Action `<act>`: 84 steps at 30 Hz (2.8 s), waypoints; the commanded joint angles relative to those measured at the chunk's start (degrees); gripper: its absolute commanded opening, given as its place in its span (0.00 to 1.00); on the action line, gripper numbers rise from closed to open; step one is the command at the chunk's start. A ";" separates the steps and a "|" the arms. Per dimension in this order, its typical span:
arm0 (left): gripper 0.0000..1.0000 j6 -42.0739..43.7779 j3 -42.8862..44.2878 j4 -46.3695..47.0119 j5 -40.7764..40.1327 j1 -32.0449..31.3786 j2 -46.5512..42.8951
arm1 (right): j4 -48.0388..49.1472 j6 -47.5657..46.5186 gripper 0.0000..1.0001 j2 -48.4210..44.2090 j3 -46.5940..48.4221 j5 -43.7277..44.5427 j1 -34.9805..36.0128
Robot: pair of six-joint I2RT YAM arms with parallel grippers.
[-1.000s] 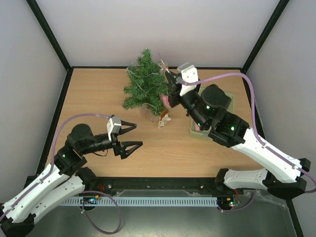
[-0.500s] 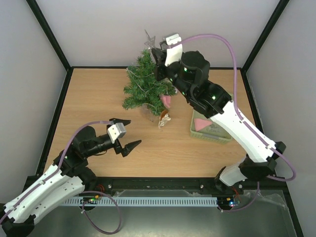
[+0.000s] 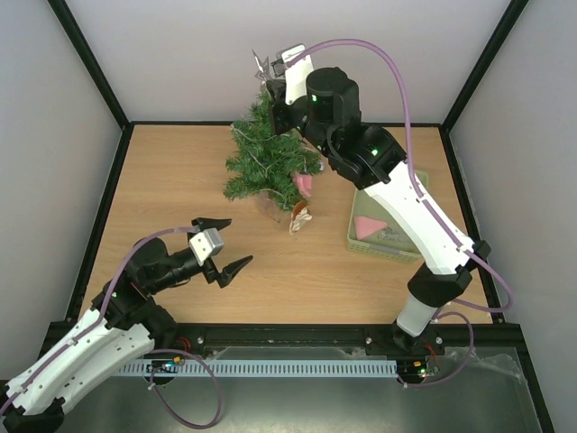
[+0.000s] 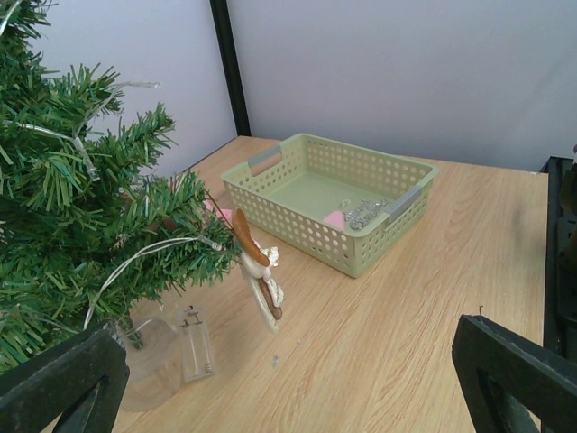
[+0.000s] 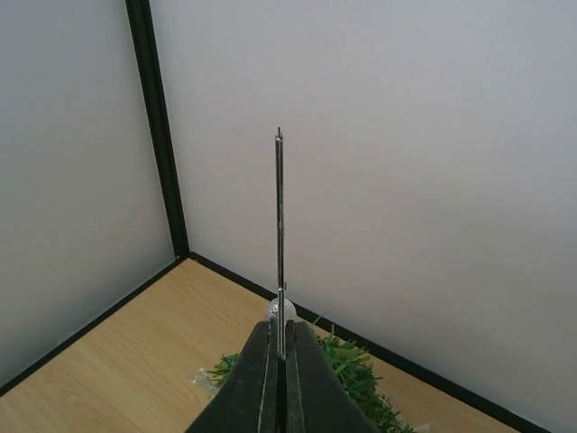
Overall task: Decorate the small christmas tree
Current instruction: Place the decoration item on the Christmas tree.
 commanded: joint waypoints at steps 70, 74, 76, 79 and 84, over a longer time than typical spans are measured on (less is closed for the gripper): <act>1.00 0.42 -1.51 0.89 -2.51 -0.10 -4.14 | -14.51 -0.43 0.02 9.39 11.27 -5.08 -5.53; 1.00 0.41 -1.55 0.82 -2.60 -0.10 -4.14 | -14.48 -0.35 0.02 9.42 11.31 -5.33 -5.53; 1.00 0.41 -1.50 0.78 -2.60 -0.06 -4.14 | -14.52 -0.38 0.02 9.47 11.31 -5.46 -5.53; 1.00 0.42 -1.51 0.80 -2.60 -0.02 -4.07 | -14.72 -0.28 0.02 9.59 11.31 -5.47 -5.54; 0.99 0.35 -1.41 0.71 -2.51 -0.10 -4.02 | -14.87 -0.36 0.02 9.81 11.31 -5.61 -5.64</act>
